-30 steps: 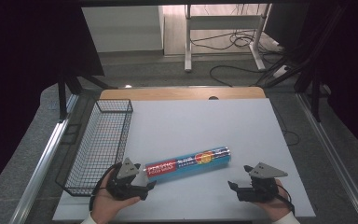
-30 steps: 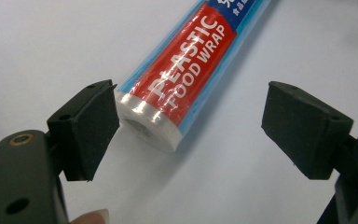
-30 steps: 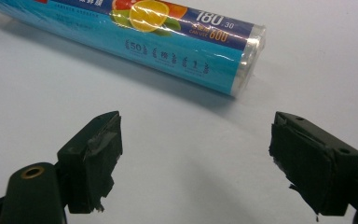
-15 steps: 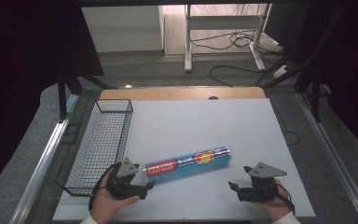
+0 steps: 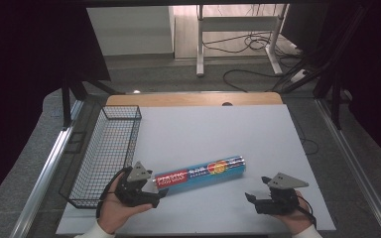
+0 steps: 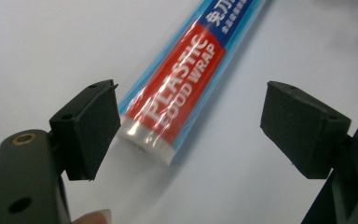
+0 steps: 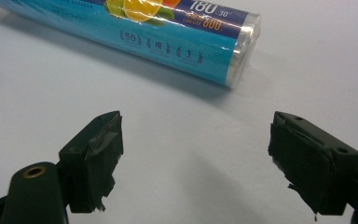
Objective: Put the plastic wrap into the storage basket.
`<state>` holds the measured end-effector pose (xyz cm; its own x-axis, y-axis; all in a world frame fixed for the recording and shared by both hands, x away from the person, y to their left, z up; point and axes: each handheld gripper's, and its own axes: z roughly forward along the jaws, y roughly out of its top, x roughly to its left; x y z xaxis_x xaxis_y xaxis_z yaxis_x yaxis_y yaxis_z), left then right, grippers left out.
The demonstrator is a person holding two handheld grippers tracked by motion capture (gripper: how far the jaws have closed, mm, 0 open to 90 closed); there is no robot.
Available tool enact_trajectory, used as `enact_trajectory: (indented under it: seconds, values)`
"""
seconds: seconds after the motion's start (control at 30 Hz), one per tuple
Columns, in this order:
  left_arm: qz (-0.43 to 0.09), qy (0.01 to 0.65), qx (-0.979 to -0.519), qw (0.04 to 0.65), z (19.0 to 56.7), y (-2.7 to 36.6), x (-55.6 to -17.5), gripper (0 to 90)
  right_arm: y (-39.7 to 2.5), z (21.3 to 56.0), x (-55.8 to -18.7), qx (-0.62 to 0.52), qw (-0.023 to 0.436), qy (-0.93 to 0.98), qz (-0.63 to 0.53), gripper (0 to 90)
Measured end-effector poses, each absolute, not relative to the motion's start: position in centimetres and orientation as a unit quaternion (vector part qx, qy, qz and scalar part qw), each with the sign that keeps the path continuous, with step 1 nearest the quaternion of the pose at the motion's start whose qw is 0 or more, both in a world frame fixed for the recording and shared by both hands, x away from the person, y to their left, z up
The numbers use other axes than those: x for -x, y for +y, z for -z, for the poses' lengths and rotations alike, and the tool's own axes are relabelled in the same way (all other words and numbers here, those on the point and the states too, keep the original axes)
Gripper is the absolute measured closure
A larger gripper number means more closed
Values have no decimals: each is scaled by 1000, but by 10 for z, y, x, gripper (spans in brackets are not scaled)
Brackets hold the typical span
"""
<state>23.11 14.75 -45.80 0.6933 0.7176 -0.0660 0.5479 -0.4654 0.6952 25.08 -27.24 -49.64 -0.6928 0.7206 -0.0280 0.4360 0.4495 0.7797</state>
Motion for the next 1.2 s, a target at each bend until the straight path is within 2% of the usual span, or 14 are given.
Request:
enact_trajectory:
  seconds: [0.67,1.2]
  values:
    - [-91,321,-877,346,436,103,-284,202,-272,498,-251,-348,179,833,-392,180]
    - [-36,285,-905,313,452,59,-326,217,-275,499,-253,-350,179,832,-391,178]
